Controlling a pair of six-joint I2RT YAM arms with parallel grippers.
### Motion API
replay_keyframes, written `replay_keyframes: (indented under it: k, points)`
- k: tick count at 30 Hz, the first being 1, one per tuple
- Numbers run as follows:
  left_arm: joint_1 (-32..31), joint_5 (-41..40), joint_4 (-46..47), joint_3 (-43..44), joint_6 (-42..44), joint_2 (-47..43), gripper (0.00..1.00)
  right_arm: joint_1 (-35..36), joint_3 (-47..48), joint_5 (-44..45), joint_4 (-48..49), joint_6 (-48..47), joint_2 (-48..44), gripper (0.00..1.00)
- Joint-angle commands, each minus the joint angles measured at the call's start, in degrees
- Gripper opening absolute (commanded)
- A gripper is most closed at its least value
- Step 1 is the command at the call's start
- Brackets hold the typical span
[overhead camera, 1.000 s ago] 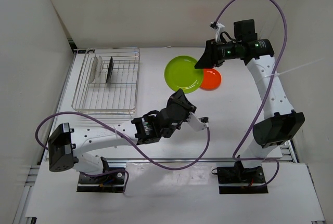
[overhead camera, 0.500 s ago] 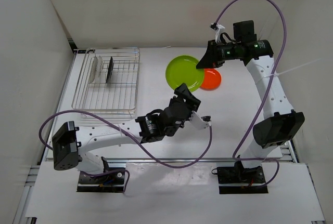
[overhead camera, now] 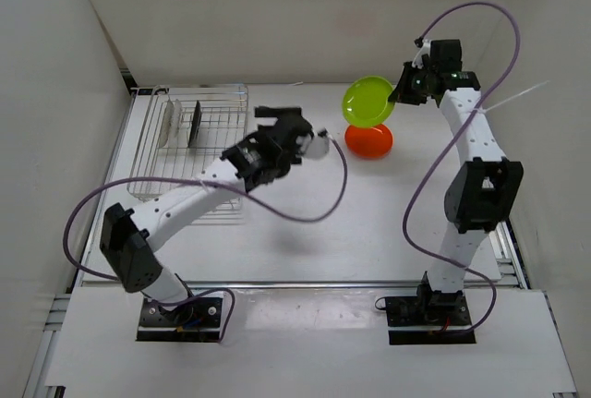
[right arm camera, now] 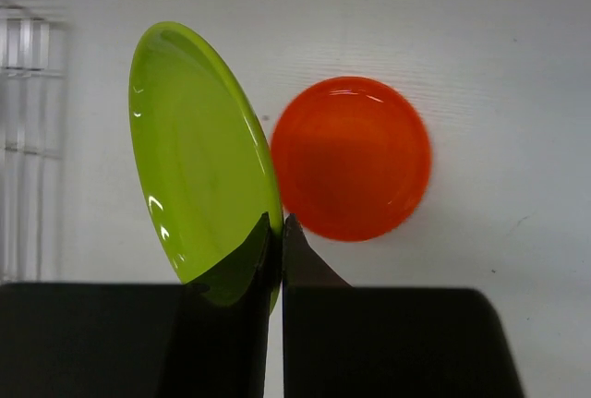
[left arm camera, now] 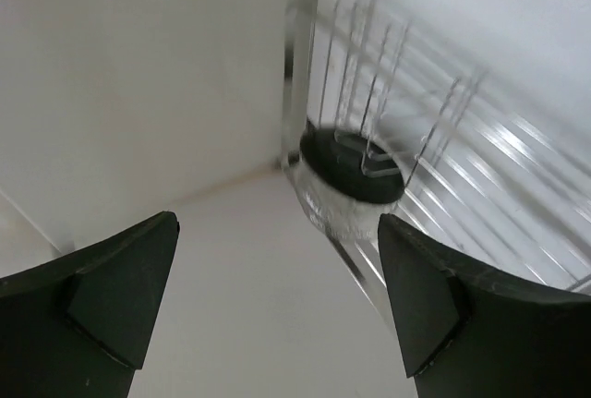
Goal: Unload the plates from the dish rack
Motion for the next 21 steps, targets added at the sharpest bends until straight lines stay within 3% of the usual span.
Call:
replay_keyframes:
  k: [1, 2, 5, 7, 12, 16, 21]
  points:
    - [10.2, -3.2, -9.0, 12.2, -10.3, 4.5, 1.0, -1.6, 3.7, 1.8, 3.2, 1.1, 6.1, 0.0]
    - [12.5, -2.7, -11.7, 21.6, -15.0, 6.3, 1.0, -1.6, 4.9, 1.2, 3.2, 1.1, 7.2, 0.0]
    - [20.9, 1.8, -21.0, 37.8, -24.5, 13.0, 1.0, -2.1, 6.1, 1.2, 2.4, 0.1, 11.1, 0.0]
    - [25.6, 4.2, -22.5, 40.9, -28.1, 13.9, 1.0, -2.1, 6.9, 1.2, 1.5, -1.4, 13.5, 0.0]
    - [32.2, 11.4, -15.0, 31.6, -34.5, 7.4, 1.0, -2.1, 7.4, 1.8, -0.6, -2.6, 16.6, 0.01]
    - [37.7, 19.5, -16.1, 30.9, -40.0, 6.1, 1.0, -2.6, 7.4, 2.5, -1.6, -3.1, 17.9, 0.03]
    - [39.6, 25.2, -15.5, 26.1, -43.5, 3.5, 1.0, -2.7, 7.4, 3.5, -2.3, -3.6, 18.5, 0.03]
